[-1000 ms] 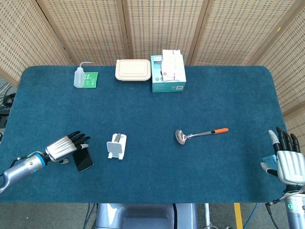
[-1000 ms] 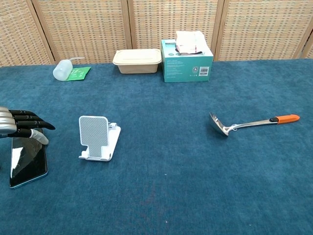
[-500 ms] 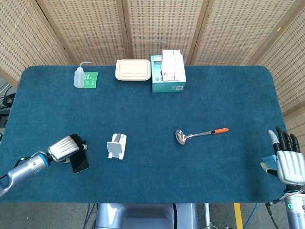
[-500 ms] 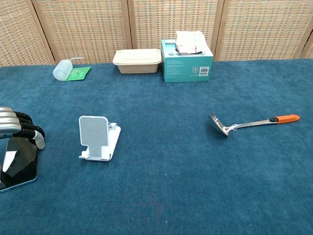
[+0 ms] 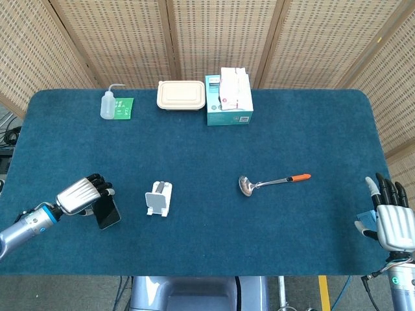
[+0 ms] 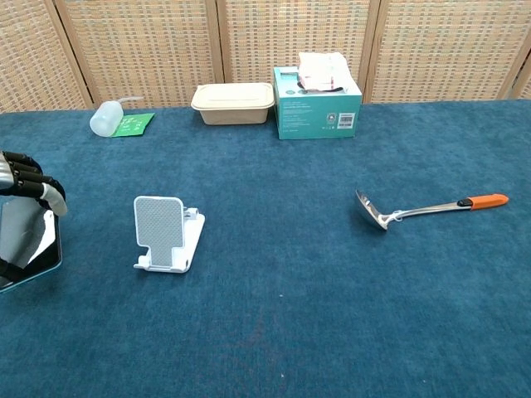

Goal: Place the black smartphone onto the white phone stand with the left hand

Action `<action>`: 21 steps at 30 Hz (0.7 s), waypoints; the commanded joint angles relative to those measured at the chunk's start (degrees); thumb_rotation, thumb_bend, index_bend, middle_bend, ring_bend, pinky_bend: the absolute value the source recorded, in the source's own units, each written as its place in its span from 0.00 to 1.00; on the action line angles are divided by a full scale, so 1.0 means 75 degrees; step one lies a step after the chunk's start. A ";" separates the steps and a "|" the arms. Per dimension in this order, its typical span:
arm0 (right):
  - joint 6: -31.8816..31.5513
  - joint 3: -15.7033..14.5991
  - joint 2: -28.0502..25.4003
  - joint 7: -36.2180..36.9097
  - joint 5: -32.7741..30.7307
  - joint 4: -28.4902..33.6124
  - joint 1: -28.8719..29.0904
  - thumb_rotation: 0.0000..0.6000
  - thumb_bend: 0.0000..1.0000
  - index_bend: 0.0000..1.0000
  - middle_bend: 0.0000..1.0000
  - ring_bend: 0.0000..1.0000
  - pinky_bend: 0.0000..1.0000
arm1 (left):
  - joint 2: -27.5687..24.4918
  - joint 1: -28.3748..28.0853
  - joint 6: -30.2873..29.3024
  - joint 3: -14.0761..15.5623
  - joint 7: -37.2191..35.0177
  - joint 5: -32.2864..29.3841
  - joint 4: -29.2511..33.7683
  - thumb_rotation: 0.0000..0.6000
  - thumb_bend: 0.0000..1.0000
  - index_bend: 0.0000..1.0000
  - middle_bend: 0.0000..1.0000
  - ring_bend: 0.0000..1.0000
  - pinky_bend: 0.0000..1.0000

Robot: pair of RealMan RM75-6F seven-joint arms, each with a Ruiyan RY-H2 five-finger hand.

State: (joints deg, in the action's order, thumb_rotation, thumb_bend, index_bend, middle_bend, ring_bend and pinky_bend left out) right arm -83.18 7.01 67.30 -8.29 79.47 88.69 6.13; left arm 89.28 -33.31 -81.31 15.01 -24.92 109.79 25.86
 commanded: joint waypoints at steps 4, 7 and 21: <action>-0.0018 -0.0009 -0.0031 0.0035 0.0025 0.0034 -0.0011 1.00 0.00 0.00 0.00 0.00 0.00 | -0.0324 -0.0174 -0.1343 -0.0476 0.1443 -0.0075 0.0237 1.00 0.06 0.38 0.37 0.38 0.28; -0.0035 -0.0012 -0.0054 0.0083 0.0037 0.0045 -0.0024 1.00 0.00 0.00 0.00 0.00 0.00 | -0.0538 -0.0435 -0.1866 -0.0697 0.2534 0.0028 0.0687 1.00 0.05 0.38 0.37 0.38 0.28; -0.0063 -0.0029 -0.0192 0.0404 0.0125 0.0089 -0.0058 1.00 0.00 0.00 0.00 0.00 0.00 | -0.1301 -0.1732 -0.0701 -0.1104 0.7691 0.1087 0.4099 1.00 0.04 0.38 0.37 0.38 0.28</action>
State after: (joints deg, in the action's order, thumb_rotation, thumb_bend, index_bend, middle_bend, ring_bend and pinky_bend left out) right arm -83.61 6.81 65.92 -5.34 80.35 89.32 5.73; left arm 80.93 -43.58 -89.99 8.03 26.90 115.72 51.39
